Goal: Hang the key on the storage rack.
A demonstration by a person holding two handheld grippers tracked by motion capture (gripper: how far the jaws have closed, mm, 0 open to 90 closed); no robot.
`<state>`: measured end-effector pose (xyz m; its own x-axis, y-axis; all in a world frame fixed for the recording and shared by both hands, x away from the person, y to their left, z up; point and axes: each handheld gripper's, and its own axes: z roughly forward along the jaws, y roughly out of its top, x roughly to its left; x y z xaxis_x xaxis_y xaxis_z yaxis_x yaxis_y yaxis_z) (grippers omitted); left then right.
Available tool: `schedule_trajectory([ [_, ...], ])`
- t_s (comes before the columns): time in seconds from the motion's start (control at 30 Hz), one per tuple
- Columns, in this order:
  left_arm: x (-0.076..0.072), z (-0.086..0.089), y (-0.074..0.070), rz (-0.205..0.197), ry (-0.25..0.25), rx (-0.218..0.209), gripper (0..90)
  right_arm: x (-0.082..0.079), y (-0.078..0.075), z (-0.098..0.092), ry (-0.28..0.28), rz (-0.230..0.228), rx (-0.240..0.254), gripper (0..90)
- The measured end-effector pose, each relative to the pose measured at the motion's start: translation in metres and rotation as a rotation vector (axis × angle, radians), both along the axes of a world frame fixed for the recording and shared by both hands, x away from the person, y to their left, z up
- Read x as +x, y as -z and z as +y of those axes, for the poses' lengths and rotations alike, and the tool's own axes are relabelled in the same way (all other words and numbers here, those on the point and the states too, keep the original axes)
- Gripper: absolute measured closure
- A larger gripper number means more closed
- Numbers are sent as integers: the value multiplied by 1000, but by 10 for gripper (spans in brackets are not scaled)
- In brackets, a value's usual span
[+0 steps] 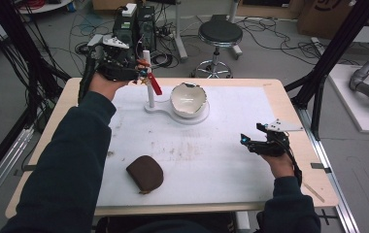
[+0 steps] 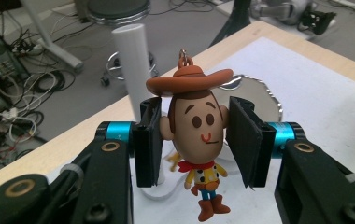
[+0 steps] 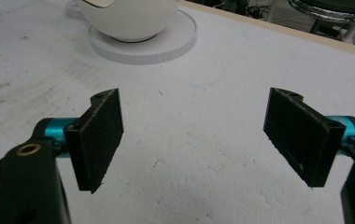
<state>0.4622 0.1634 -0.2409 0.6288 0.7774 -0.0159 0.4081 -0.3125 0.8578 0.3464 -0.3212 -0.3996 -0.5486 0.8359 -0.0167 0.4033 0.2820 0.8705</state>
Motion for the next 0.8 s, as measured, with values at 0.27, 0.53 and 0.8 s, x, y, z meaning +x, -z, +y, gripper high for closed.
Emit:
schedule_trajectory([
  [0.27, 8, 8, 5, 10, -46, -23, 562, 0, 0, -1, 3, -1, 5, 203],
  [0.53, 5, 16, 11, 13, -58, -35, 562, -1, 0, -1, 3, 2, 8, 202],
  [0.8, 9, 23, 27, 28, -112, 3, 561, -1, -1, 0, -1, 0, 6, 203],
])
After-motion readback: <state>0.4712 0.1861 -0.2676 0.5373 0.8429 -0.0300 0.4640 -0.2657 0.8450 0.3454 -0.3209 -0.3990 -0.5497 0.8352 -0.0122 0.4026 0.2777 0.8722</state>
